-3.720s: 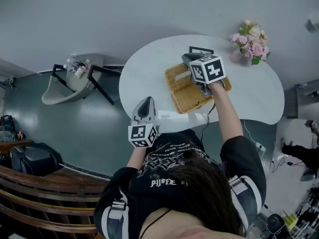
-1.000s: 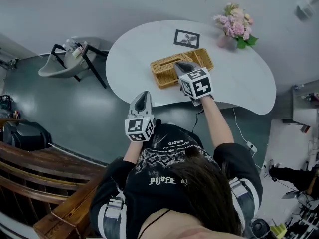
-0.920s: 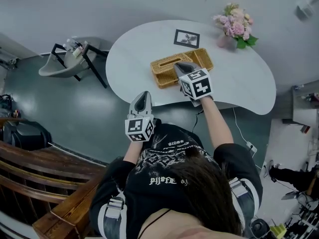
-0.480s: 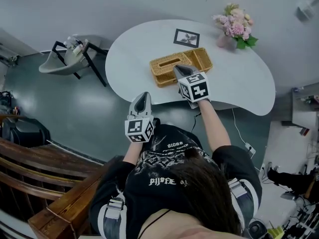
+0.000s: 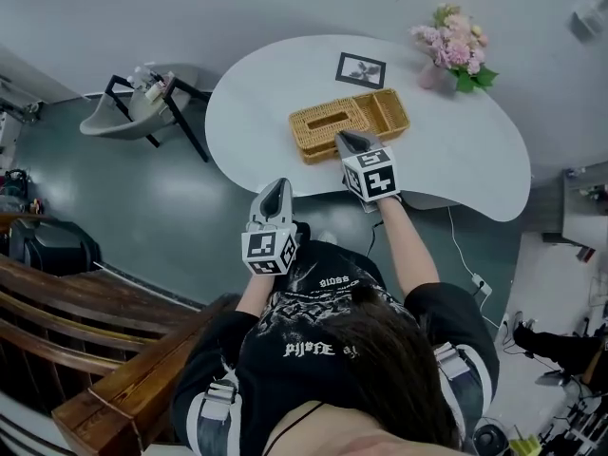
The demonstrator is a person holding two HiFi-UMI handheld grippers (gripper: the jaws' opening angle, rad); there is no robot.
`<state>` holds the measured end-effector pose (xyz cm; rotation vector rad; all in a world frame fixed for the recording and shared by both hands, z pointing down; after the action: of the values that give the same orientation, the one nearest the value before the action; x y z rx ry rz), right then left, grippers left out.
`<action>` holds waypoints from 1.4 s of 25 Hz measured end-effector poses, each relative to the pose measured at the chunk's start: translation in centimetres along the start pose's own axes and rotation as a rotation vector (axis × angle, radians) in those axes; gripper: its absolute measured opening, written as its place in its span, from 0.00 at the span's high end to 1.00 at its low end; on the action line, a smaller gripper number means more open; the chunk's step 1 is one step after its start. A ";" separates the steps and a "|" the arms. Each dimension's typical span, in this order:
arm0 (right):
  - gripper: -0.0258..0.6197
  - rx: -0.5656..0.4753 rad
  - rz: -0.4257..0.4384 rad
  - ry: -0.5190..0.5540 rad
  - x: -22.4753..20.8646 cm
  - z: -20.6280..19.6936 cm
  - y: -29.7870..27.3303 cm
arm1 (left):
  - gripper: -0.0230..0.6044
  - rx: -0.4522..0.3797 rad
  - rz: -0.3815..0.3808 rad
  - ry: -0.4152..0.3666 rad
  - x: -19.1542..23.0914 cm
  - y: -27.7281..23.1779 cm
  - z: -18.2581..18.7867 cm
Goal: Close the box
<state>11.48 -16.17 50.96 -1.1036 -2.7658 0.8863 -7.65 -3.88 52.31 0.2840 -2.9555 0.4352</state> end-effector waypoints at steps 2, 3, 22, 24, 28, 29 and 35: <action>0.90 0.002 0.000 0.001 0.2 -0.4 -0.1 | 0.92 0.001 0.009 -0.002 0.2 0.2 0.0; 0.90 0.004 -0.001 0.002 0.2 -0.5 -0.2 | 0.92 0.000 0.013 -0.001 0.3 0.2 0.0; 0.89 -0.012 -0.004 -0.007 -0.3 -3.6 -1.1 | 0.92 0.000 0.017 -0.021 -0.4 -0.3 -0.1; 0.89 -0.010 -0.007 -0.012 -0.3 -3.9 -1.3 | 0.92 0.003 0.016 -0.022 -0.4 -0.4 -0.1; 0.89 -0.006 -0.017 -0.026 -0.2 -4.4 -1.4 | 0.92 0.009 0.013 -0.018 -0.4 -0.2 -0.3; 0.89 -0.002 -0.020 -0.026 -0.1 -4.5 -1.5 | 0.92 0.010 0.015 -0.015 -0.3 -0.2 -0.4; 0.87 -0.051 0.004 -0.067 0.0 -4.7 -1.4 | 0.92 0.028 0.014 -0.003 -0.2 -0.7 -0.8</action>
<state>11.71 -14.70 55.66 -1.1072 -2.8569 0.8741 -7.26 -4.25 53.26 0.2679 -2.9583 0.4789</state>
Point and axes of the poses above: the fingertips, and each gripper's own axes: y backward along the fingers, x to its left, z out of its top, the point moved 8 cm from there along y, backward along the fingers, and after that the axes turned 10 degrees about z, right-handed, at the moved point
